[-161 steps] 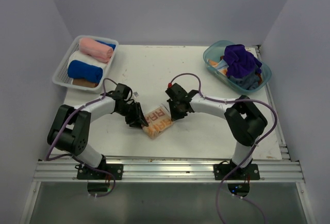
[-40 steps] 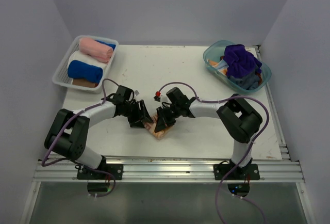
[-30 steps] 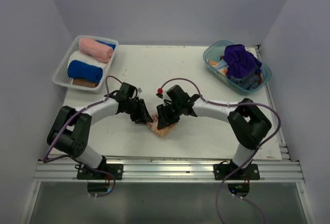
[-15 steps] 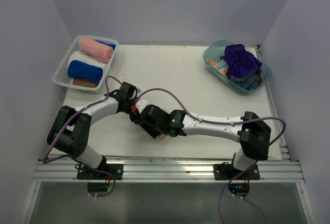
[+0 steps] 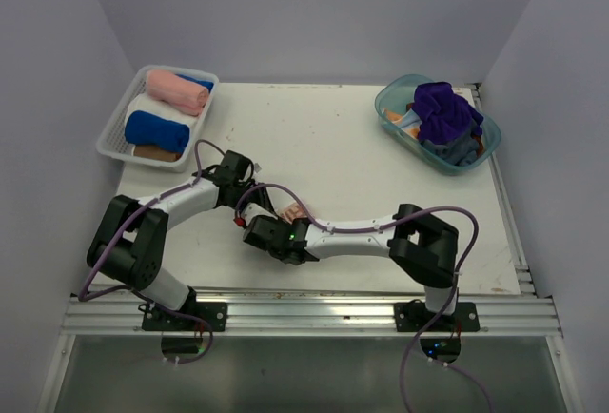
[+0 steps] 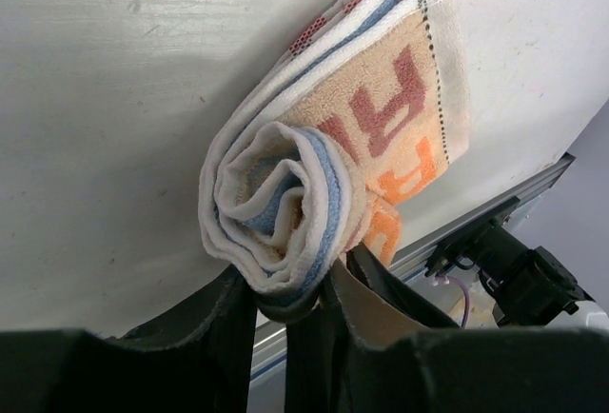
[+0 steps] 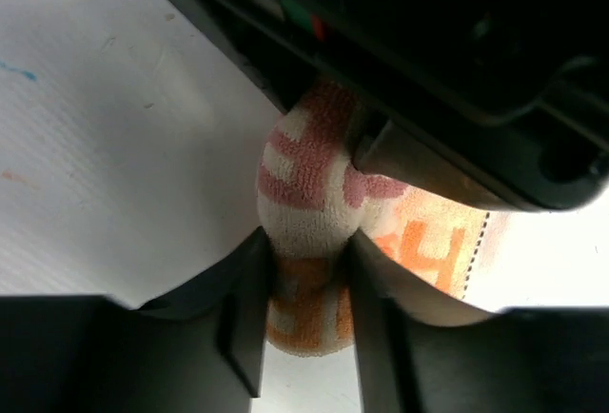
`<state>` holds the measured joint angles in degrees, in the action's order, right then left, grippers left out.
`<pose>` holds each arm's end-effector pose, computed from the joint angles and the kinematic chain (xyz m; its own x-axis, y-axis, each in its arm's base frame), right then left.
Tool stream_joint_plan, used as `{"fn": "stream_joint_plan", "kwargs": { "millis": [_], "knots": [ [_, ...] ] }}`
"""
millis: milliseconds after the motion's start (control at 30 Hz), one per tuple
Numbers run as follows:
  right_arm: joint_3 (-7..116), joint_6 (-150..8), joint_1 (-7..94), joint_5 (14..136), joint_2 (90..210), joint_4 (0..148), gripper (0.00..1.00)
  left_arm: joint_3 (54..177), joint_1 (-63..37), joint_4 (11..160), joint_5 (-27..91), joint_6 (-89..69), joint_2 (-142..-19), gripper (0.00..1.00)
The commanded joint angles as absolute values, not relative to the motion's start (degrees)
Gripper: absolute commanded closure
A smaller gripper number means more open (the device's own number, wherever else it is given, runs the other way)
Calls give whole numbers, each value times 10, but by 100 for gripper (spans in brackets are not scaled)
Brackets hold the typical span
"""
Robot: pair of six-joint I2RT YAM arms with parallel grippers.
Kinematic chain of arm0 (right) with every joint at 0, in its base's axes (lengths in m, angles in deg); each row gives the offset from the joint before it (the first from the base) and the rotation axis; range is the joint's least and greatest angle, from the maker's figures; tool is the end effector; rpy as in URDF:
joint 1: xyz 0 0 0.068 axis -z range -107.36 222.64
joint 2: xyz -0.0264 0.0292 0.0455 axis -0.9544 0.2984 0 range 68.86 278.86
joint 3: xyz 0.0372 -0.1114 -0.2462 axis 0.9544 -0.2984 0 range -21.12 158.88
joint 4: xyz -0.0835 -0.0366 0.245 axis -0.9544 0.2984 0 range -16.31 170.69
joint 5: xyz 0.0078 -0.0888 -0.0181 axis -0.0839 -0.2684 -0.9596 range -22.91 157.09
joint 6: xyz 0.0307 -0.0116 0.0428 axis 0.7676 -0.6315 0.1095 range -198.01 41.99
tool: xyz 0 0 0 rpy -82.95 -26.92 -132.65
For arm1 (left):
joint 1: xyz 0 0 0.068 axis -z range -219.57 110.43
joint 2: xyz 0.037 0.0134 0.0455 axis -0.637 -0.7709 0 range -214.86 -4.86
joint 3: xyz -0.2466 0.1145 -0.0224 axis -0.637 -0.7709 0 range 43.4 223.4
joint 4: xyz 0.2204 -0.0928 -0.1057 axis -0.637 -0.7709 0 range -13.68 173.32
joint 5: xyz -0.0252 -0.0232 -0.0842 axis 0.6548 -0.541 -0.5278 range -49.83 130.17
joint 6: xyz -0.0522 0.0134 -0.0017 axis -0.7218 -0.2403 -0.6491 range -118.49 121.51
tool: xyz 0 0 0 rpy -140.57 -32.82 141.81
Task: Roll the towels
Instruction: Roll the towel
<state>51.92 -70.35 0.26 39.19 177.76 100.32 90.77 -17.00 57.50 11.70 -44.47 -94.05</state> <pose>0.1333 0.3647 0.1748 -0.3697 -0.7747 -0.5131 -0.7342 0.5819 -0.3496 0.2510 -0.1226 0.1615 -0.9564 -0.2871 0.0525 -0.2633 0.7710 -0.5799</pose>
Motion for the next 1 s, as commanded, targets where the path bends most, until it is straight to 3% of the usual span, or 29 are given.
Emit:
{"fn": "stream_joint_plan", "kwargs": {
  "millis": [0,67,167,233,433,967],
  "knots": [
    [530,-694,3,365,1789,1002,65,922,-170,566,109,-452,-936,65],
    [528,-687,5,366,1791,999,83,923,-170,566,105,-452,-933,61],
    [524,-676,10,399,1784,994,98,930,-170,564,81,-454,-926,51],
    [510,-669,17,432,1761,973,99,943,-171,549,85,-450,-918,41],
    [466,-626,72,566,1689,920,97,948,-209,530,84,-444,-883,31],
    [402,-512,216,889,1686,807,93,921,-222,550,63,-425,-867,26]
  ]
}}
